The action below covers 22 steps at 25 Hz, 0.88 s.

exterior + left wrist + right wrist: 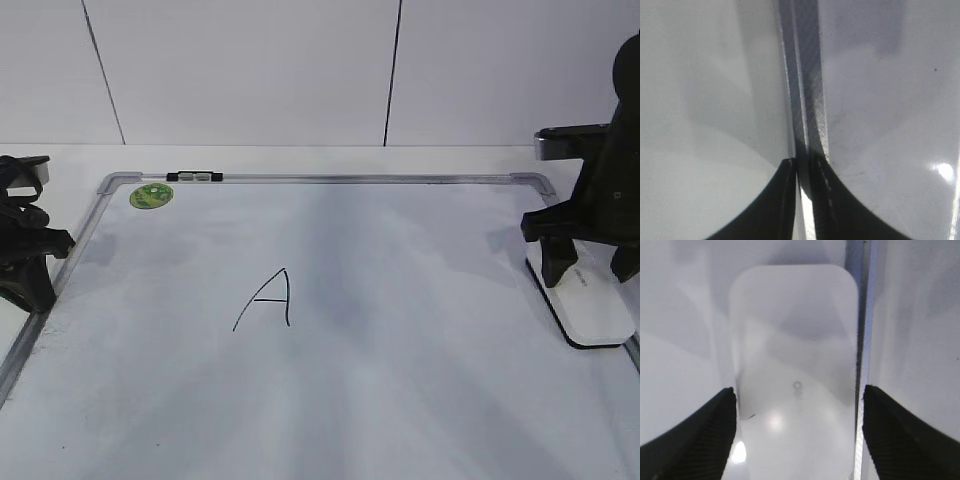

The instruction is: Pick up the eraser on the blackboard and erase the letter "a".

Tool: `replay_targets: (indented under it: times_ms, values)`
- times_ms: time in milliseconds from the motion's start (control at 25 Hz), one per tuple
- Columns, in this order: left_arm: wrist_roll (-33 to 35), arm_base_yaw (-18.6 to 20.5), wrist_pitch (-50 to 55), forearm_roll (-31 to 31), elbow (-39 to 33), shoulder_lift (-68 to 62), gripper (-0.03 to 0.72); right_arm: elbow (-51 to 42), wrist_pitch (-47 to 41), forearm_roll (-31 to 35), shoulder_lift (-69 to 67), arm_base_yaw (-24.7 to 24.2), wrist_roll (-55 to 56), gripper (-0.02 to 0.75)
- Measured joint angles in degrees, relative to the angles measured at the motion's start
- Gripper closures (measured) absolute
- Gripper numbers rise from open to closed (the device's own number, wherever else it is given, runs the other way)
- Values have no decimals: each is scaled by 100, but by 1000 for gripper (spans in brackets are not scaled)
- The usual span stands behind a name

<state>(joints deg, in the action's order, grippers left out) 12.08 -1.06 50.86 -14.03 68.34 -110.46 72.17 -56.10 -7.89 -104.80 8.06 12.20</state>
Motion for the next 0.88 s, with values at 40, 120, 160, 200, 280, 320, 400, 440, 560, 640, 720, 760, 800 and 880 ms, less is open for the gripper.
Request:
replay_targets:
  times_ms: [40,120,160,200,280,320,400,440,560,640,720,760,800,880]
  values:
    - [0,0,0,0,0,0,614,0,0,0,0,0,0,112]
    - [0,0,0,0,0,0,614,0,0,0,0,0,0,111]
    - [0,0,0,0,0,0,614,0,0,0,0,0,0,111]
    - [0,0,0,0,0,0,613,0,0,0,0,0,0,111]
    - [0,0,0,0,0,0,613,22,-37,0,0,0,0,111]
    - [0,0,0,0,0,0,613,53,-94,0,0,0,0,111]
    - [0,0,0,0,0,0,613,218,-281,-8,0,0,-10,113]
    - [0,0,0,0,0,0,613,312,-406,-8,0,0,-22,116]
    - [0,0,0,0,12,0,607,503,-705,-8,0,0,-143,134]
    - [10,0,56,0,62,-25,595,527,-825,28,58,0,-234,139]
    - [10,0,111,22,167,-59,575,527,-943,72,145,0,-295,142]
    - [10,0,137,33,267,-91,555,527,-974,102,211,0,-339,143]
    - [10,0,205,44,383,-115,531,527,-1012,156,271,0,-382,143]
    - [10,0,384,74,621,-113,469,527,-1069,219,383,0,-495,144]
